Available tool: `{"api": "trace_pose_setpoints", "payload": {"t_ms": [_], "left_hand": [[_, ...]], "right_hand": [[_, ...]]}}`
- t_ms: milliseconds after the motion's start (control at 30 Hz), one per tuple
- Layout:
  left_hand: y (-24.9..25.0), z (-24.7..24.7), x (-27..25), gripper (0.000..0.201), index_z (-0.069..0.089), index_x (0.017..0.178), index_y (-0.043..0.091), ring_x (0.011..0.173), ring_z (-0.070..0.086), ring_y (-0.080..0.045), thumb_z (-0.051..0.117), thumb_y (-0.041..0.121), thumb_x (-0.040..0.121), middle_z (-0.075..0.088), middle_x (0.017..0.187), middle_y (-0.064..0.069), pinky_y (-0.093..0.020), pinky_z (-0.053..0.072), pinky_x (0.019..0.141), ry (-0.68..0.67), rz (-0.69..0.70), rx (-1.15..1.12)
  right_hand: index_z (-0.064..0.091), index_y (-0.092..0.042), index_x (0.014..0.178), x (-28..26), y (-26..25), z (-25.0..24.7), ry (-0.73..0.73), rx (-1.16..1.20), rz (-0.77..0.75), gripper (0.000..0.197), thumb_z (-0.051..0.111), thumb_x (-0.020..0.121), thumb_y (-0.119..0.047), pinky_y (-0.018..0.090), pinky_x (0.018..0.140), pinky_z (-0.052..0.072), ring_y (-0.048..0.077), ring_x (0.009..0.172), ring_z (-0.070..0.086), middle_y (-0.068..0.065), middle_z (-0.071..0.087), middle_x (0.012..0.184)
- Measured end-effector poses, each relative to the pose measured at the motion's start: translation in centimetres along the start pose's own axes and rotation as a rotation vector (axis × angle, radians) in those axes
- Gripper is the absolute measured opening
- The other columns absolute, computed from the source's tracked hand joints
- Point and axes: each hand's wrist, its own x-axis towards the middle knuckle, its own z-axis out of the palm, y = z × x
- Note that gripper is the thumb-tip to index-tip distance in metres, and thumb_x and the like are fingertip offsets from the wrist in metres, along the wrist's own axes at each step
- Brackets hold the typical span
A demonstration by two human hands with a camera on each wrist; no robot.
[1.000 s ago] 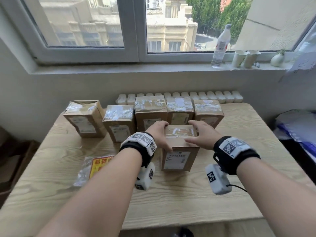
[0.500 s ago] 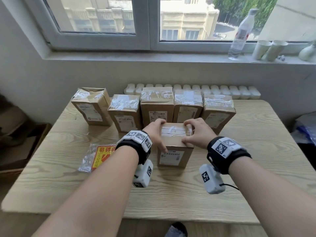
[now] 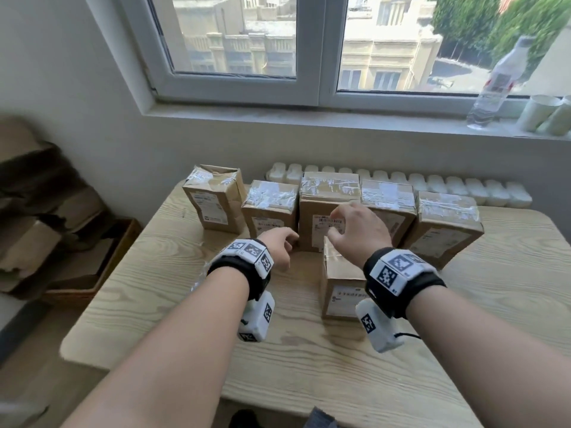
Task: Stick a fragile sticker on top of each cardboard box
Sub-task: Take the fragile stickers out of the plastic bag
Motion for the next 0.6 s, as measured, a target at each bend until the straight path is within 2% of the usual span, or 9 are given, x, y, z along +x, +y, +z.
{"api": "trace_pose_setpoints", "payload": {"t_ms": [100,200,233,300,400,500,600], "left_hand": [[-4.0,-2.1,0.1,0.047,0.061,0.121,0.019,0.109,0.061,-0.016,0.061,-0.003,0.080,0.067,0.116,-0.001,-0.027,0.050,0.093,0.100,-0.039,-0.028],[-8.6,-3.3,0.6,0.035,0.067,0.112,0.015,0.101,0.063,-0.017,0.059,-0.001,0.082,0.069,0.105,-0.002,-0.022,0.049,0.083,0.137,-0.111,-0.093],[-10.1,-3.5,0.8,0.034,0.068,0.111,0.016,0.101,0.064,-0.017,0.059,0.000,0.082,0.069,0.106,-0.002,-0.023,0.050,0.084,0.145,-0.136,-0.102],[-13.1,-3.7,1.4,0.035,0.067,0.112,0.019,0.106,0.063,-0.019,0.060,0.003,0.081,0.069,0.112,-0.002,-0.027,0.051,0.090,0.162,-0.175,-0.093],[-17.0,-3.5,2.5,0.041,0.060,0.122,0.018,0.114,0.059,-0.022,0.062,0.009,0.083,0.063,0.124,-0.004,-0.032,0.048,0.097,0.168,-0.236,-0.077],[-20.3,-2.6,3.7,0.052,0.052,0.132,0.016,0.119,0.055,-0.025,0.066,0.016,0.082,0.054,0.135,-0.008,-0.035,0.045,0.101,0.171,-0.290,-0.113],[-22.5,-1.4,4.7,0.062,0.048,0.135,0.016,0.122,0.053,-0.027,0.071,0.024,0.078,0.050,0.138,-0.009,-0.038,0.042,0.104,0.202,-0.314,-0.152]], "right_hand": [[0.066,-0.022,0.103,0.8,-3.4,1.6,-0.088,0.091,-0.049,0.019,0.055,0.087,-0.023,0.034,0.084,0.051,0.017,0.093,0.062,-0.004,0.066,0.098],[0.069,-0.023,0.099,1.6,-5.9,4.2,-0.185,0.137,-0.037,0.018,0.056,0.087,-0.021,0.032,0.083,0.053,0.015,0.088,0.064,-0.006,0.068,0.090],[0.069,-0.023,0.100,1.9,-6.4,5.2,-0.220,0.138,-0.018,0.018,0.055,0.088,-0.021,0.030,0.081,0.052,0.015,0.088,0.064,-0.006,0.067,0.089],[0.069,-0.022,0.101,2.5,-7.1,7.2,-0.290,0.135,0.029,0.020,0.054,0.089,-0.020,0.028,0.081,0.051,0.015,0.091,0.063,-0.005,0.067,0.092],[0.069,-0.019,0.104,3.3,-7.5,10.3,-0.375,0.104,0.097,0.022,0.052,0.089,-0.018,0.028,0.086,0.050,0.018,0.097,0.062,0.000,0.069,0.104],[0.068,-0.019,0.106,3.7,-7.6,13.4,-0.456,0.057,0.169,0.023,0.053,0.089,-0.018,0.029,0.088,0.050,0.018,0.100,0.062,0.001,0.069,0.109],[0.064,-0.017,0.115,4.1,-7.7,16.4,-0.531,0.036,0.244,0.029,0.059,0.088,-0.023,0.029,0.089,0.049,0.020,0.104,0.062,0.003,0.067,0.115]]}}
